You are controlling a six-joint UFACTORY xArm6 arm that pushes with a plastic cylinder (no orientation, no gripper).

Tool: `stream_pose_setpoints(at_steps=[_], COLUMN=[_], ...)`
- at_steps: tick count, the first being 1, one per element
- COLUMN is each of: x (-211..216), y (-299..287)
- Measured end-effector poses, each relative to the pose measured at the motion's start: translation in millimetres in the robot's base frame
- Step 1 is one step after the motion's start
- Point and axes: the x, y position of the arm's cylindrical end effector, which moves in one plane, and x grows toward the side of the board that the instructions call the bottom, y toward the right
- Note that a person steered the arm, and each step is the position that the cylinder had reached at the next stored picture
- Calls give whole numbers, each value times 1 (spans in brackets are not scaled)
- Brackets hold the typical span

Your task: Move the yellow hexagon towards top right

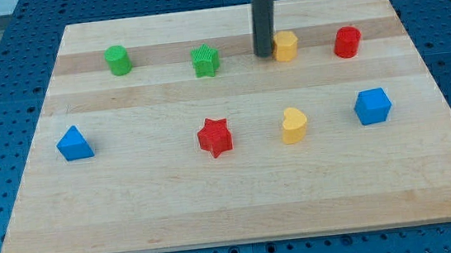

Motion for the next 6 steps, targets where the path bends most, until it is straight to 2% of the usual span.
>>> stream_pose_setpoints(at_steps=[1, 2, 3, 4, 6], x=[-13, 13, 46, 48, -3], y=[15, -3, 3, 18, 71])
